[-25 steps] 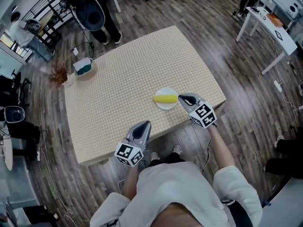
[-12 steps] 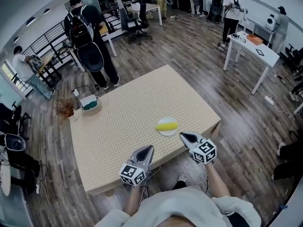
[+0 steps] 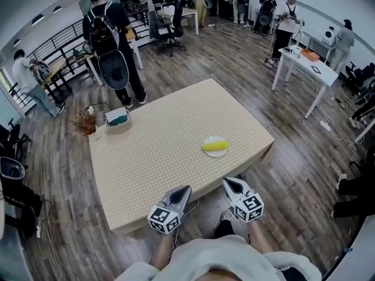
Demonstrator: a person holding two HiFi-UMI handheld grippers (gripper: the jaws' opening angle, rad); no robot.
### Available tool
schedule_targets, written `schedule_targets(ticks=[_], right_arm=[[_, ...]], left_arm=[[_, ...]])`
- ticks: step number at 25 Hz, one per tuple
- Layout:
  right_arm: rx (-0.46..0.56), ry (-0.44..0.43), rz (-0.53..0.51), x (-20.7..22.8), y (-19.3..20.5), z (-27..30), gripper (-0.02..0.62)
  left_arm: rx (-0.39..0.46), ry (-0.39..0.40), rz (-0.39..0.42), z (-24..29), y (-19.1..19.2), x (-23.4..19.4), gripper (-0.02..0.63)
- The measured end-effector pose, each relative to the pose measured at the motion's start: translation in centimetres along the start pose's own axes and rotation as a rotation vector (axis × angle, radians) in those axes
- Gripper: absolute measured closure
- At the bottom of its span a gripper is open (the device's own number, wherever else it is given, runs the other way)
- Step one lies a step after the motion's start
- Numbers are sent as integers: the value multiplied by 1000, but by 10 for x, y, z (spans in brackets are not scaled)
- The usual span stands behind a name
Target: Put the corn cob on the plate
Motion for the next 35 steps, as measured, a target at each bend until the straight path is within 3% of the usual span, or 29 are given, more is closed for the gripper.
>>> schedule_targets(ticks=[9, 22, 35], right_arm=[[4, 20, -35, -35, 1, -39, 598], [13, 31, -63, -1, -8, -126, 598], [5, 18, -84, 1, -8, -143, 598]], left_arm=[[13, 9, -1, -30, 7, 40, 598], [24, 16, 23, 0, 8, 143, 598], [36, 18, 58, 1, 3, 164, 598]])
Point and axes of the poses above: the fingertips, and each gripper's own axes: z forward along the fingers, x to its right, y out of its underside, the point moved 10 cm from there along -z, backward along the fingers, and after that the axes turned 3 degrees about x, right-handed, at the moved point
